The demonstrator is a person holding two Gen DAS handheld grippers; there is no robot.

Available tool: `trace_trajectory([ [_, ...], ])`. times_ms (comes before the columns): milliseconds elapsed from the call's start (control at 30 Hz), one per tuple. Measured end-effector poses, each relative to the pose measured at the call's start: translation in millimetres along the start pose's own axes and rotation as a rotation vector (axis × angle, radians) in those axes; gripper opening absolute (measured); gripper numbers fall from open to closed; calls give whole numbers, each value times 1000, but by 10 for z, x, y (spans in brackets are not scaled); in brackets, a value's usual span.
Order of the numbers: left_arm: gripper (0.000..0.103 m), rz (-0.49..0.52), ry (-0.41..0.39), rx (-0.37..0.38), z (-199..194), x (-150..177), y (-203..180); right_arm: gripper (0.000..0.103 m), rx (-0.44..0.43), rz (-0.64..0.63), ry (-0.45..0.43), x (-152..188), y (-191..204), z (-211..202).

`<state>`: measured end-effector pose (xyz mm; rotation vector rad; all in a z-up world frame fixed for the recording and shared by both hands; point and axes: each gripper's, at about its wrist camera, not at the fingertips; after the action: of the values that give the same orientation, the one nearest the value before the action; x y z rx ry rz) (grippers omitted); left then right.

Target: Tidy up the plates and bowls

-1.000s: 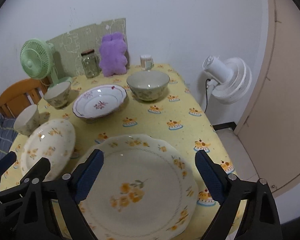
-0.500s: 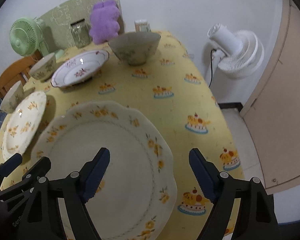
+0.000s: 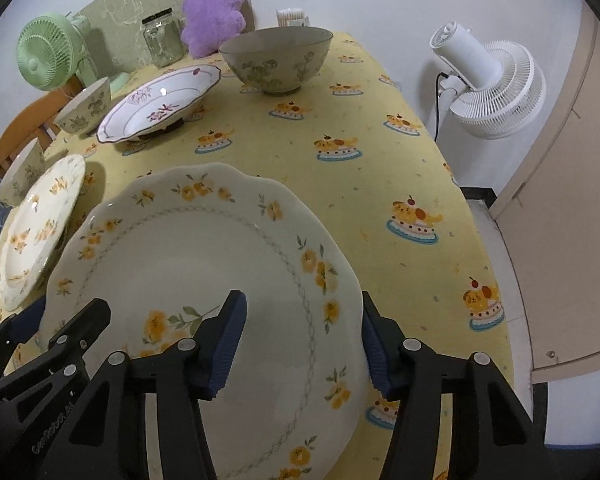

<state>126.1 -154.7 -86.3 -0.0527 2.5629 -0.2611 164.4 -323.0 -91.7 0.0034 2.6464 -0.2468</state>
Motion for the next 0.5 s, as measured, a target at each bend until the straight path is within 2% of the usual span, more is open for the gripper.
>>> trace_trajectory([
  [200, 62, -3, -8, 35, 15, -76, 39, 58, 25, -10, 16, -88, 34, 48],
  [500, 62, -8, -12, 3, 140, -304, 92, 58, 20, -37, -12, -366, 121, 94],
])
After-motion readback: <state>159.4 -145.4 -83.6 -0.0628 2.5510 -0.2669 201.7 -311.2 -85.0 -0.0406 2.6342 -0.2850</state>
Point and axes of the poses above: each gripper's, at about its wrist camera, not at the fingertips, and z roughly the way its jaws point, y to its left, x to its underside, and after that the axes turned 14 degrees about x, right-handed
